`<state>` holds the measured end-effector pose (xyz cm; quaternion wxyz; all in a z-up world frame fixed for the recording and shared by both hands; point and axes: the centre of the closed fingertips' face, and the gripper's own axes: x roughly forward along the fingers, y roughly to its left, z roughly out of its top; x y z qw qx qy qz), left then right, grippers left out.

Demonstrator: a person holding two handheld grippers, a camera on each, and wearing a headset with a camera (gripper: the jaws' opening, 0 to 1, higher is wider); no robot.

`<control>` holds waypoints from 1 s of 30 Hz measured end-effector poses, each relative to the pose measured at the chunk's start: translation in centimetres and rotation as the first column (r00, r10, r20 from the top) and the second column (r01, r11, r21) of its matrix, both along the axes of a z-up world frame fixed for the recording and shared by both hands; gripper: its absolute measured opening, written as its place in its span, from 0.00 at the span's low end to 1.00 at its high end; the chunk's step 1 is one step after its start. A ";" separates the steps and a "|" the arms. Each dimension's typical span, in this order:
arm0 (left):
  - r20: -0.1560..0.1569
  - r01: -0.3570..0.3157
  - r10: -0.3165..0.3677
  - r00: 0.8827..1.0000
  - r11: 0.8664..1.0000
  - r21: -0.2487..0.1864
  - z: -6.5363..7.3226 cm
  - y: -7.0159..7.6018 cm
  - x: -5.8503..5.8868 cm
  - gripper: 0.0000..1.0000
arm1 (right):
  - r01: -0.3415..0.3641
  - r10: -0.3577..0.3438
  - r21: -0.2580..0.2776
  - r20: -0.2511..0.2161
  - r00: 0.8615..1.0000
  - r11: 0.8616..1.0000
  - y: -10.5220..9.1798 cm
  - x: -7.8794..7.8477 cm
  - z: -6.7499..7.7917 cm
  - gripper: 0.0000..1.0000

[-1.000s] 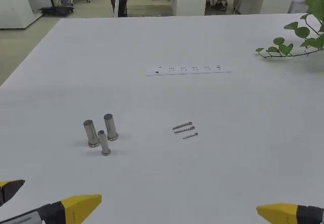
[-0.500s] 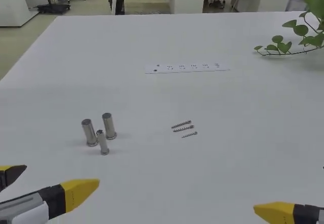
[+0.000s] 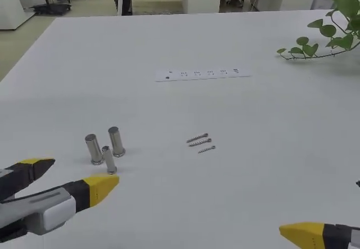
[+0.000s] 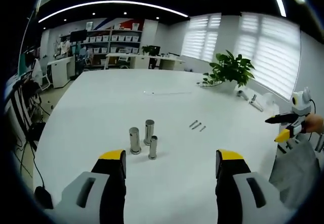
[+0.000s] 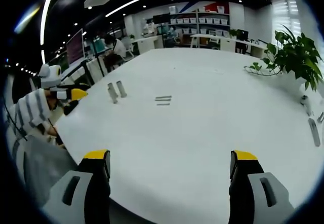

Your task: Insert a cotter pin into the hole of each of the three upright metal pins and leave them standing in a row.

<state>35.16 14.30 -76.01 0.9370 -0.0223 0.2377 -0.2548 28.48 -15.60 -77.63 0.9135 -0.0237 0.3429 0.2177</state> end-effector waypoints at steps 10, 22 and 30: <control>-0.016 0.044 -0.043 0.999 0.997 0.057 -2.0 -0.8 2.0 0.60 | 0.007 -0.007 0.001 -0.007 1.000 1.000 -0.1 -0.1 -0.3 1.00; -0.030 0.065 -0.062 0.998 0.991 0.114 -3.8 -0.4 4.1 0.44 | 0.018 -0.018 -0.001 -0.017 1.000 1.000 -0.3 -0.3 -0.6 0.99; -0.052 0.079 -0.073 0.996 0.988 0.135 -4.9 -0.5 4.8 0.35 | 0.026 -0.026 -0.004 -0.024 0.999 1.000 -0.5 -0.5 -0.7 0.99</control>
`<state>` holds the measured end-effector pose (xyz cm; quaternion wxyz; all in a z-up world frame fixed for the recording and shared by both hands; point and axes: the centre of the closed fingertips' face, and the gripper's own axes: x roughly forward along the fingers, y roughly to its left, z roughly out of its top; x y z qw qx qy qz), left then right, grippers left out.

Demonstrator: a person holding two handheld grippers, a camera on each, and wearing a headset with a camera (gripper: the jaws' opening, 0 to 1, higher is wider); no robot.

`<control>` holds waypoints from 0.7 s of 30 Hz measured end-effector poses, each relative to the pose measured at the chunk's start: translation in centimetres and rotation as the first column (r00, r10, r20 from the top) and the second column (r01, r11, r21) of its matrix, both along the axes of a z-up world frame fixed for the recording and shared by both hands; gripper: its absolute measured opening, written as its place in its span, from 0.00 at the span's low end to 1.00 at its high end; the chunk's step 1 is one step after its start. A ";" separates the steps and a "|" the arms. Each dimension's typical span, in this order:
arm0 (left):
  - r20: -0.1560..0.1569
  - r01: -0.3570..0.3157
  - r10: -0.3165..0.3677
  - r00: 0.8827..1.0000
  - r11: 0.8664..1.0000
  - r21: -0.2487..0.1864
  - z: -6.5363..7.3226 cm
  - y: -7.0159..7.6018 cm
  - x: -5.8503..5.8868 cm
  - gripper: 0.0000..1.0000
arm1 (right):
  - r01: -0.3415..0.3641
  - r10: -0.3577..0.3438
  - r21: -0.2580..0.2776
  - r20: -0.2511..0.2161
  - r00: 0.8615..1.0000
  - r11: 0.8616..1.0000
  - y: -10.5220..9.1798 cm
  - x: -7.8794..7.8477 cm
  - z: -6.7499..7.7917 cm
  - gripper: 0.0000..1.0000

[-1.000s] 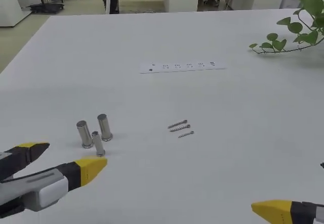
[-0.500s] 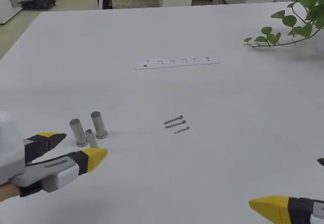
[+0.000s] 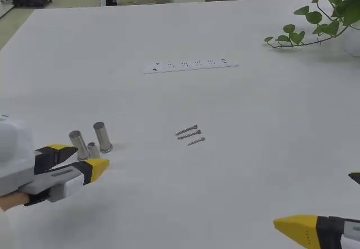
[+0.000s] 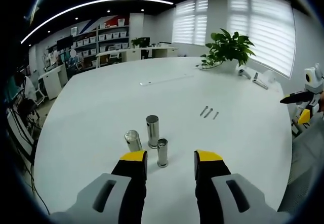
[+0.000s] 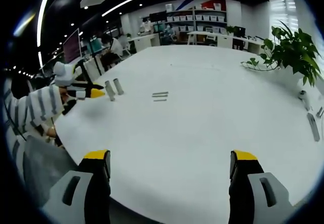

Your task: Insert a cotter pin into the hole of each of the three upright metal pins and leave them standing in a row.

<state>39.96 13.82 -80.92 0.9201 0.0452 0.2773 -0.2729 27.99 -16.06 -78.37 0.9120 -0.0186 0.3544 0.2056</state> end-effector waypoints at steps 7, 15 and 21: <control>-0.010 0.002 -0.002 1.000 1.000 0.026 -0.9 0.1 0.7 0.29 | 0.001 -0.001 -0.002 -0.003 1.000 1.000 0.1 0.0 0.0 0.99; -0.025 -0.010 0.010 1.000 1.000 0.016 -1.4 0.1 1.4 0.25 | 0.002 -0.002 -0.007 -0.015 1.000 1.000 0.0 -0.3 -0.3 0.99; -0.040 -0.015 0.016 0.999 1.000 0.028 -2.0 0.2 1.7 0.17 | 0.005 -0.005 -0.009 -0.017 1.000 1.000 -0.1 -0.4 -0.4 0.99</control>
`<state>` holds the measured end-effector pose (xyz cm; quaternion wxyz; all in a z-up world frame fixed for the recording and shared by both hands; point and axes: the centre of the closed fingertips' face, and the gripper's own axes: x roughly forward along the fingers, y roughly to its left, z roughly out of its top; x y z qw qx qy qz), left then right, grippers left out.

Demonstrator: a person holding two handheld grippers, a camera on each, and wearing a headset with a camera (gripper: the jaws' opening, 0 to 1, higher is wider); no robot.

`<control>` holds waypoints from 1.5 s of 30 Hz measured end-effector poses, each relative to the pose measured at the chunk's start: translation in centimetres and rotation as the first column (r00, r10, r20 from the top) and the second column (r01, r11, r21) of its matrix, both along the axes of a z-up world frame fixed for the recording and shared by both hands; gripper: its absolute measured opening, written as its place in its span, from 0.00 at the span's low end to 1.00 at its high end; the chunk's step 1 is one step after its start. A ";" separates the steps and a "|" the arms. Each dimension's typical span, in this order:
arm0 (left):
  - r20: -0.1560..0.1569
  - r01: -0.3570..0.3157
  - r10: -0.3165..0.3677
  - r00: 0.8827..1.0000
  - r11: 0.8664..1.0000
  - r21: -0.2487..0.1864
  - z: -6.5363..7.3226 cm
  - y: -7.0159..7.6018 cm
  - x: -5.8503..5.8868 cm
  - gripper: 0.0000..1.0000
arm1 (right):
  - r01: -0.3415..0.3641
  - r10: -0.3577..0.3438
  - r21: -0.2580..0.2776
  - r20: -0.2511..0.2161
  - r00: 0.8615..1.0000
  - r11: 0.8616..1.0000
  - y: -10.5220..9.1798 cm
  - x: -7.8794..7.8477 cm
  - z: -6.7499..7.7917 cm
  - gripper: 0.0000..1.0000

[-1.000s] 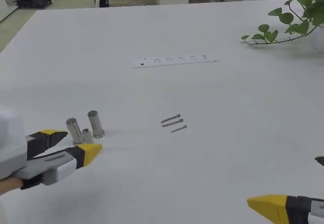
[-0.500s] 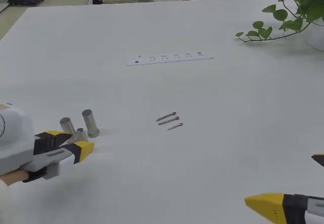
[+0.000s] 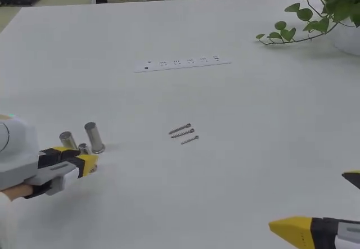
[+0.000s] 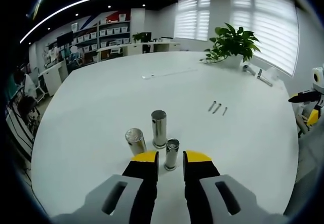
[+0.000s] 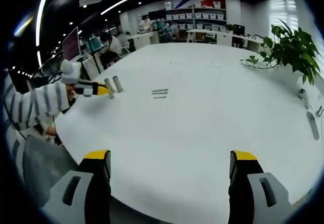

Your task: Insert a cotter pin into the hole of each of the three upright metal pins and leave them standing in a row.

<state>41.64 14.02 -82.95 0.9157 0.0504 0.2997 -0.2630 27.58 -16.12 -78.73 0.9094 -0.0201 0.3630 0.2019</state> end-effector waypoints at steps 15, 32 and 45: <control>-0.021 0.014 -0.014 1.000 1.000 0.028 -0.9 -0.3 -0.1 0.08 | 0.007 -0.007 -0.003 -0.012 1.000 1.000 -0.1 -0.4 -0.2 0.98; 0.009 0.062 -0.064 0.998 0.992 0.109 -0.8 -0.5 -0.1 0.07 | 0.013 -0.013 0.000 0.020 1.000 1.000 -0.2 0.0 0.4 0.97; 0.044 0.058 -0.060 0.997 0.997 0.054 2.0 -2.3 -1.6 0.07 | 0.006 -0.007 0.016 0.023 1.000 1.000 0.2 -0.1 0.4 0.97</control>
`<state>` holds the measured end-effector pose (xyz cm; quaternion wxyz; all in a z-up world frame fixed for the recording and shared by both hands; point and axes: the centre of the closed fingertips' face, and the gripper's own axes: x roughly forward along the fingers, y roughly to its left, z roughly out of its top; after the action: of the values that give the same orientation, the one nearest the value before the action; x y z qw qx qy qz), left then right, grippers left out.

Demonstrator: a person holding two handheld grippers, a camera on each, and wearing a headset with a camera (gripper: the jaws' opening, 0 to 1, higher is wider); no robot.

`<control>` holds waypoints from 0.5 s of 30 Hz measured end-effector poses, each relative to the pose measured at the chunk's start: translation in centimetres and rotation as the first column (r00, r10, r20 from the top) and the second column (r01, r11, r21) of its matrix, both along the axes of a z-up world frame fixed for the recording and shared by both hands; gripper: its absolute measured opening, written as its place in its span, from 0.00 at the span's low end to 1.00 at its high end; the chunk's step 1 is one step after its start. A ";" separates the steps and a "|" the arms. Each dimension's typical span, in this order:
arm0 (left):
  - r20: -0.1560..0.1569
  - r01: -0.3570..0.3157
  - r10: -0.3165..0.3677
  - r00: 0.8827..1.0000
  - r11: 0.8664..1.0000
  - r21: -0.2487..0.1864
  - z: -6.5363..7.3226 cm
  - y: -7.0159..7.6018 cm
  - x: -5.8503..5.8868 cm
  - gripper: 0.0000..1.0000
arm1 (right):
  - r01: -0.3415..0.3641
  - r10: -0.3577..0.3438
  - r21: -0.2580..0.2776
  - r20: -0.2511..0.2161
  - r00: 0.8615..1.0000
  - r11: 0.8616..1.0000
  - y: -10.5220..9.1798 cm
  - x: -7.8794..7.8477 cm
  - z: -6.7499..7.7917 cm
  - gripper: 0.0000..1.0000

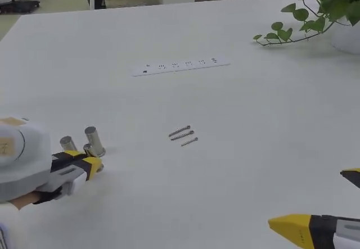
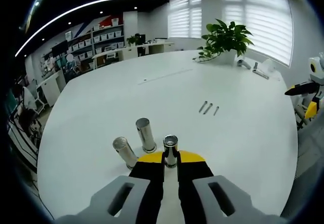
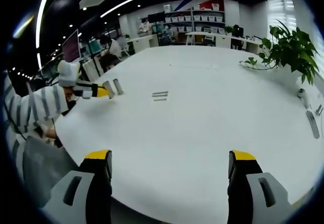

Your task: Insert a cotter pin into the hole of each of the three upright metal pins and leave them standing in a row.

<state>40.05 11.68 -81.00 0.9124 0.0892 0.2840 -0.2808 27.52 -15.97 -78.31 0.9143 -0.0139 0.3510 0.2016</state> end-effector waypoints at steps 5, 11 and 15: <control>-0.008 0.026 -0.026 1.000 1.000 -0.010 0.7 -1.4 -1.1 0.07 | -0.008 0.008 0.004 0.002 1.000 1.000 0.2 -0.1 0.0 0.97; -0.001 0.047 -0.047 0.999 0.999 0.001 1.2 -2.6 -2.2 0.07 | -0.011 0.011 0.012 0.007 1.000 1.000 0.3 -0.3 -0.1 0.97; -0.014 0.051 -0.051 0.999 0.999 0.001 0.9 -3.2 -2.9 0.07 | -0.012 0.011 0.017 0.009 1.000 1.000 0.4 -0.4 -0.1 0.97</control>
<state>37.19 8.48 -80.12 0.9028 0.0950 0.2884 -0.3046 27.11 -15.59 -78.43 0.9148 -0.0091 0.3452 0.2098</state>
